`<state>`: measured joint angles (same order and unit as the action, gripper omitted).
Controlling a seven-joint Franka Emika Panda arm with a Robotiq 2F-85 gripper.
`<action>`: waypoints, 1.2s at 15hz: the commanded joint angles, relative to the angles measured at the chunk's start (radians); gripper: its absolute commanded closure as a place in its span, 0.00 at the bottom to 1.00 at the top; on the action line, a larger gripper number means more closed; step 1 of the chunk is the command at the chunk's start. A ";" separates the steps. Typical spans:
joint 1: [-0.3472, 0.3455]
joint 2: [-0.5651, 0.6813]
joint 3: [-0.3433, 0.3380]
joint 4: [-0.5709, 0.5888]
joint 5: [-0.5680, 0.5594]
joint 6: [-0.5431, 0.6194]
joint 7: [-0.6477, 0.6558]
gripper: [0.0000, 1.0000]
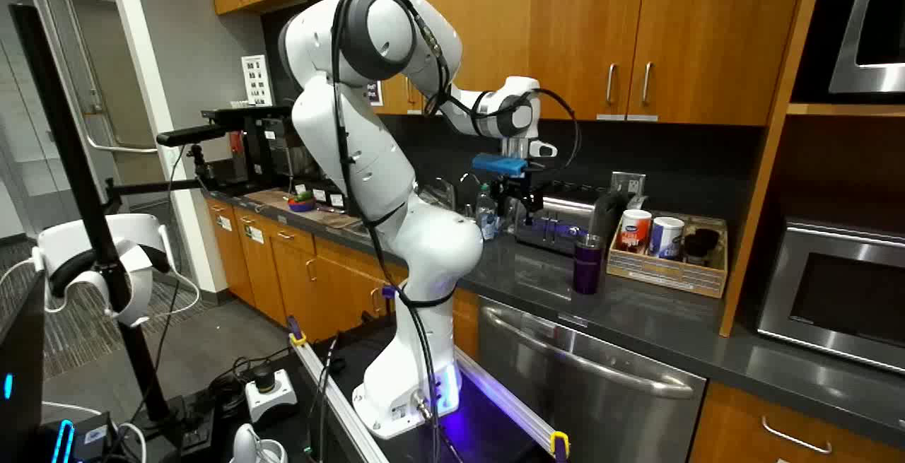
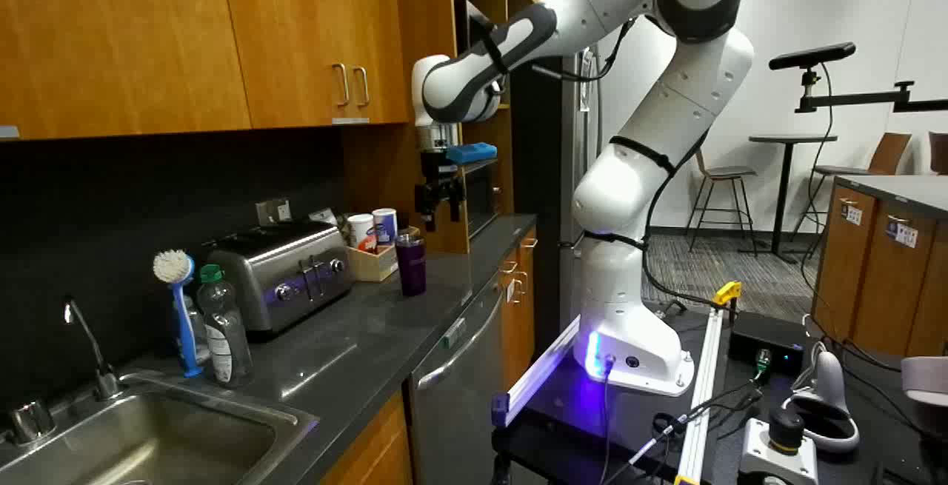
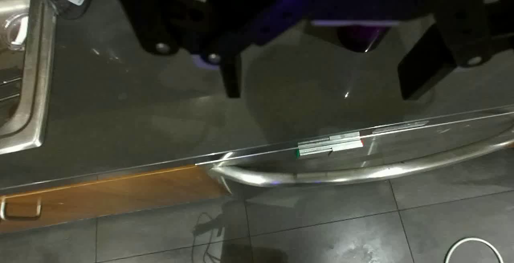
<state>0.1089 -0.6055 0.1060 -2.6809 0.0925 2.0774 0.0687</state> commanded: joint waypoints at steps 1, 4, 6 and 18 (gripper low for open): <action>0.001 0.000 -0.001 0.001 -0.001 -0.002 0.001 0.00; 0.001 0.000 -0.001 0.001 -0.001 -0.002 0.001 0.00; 0.001 0.000 -0.001 0.001 -0.001 -0.002 0.001 0.00; -0.009 0.086 0.000 0.183 -0.002 -0.088 0.024 0.00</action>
<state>0.1066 -0.5743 0.1060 -2.6081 0.0918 2.0518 0.0729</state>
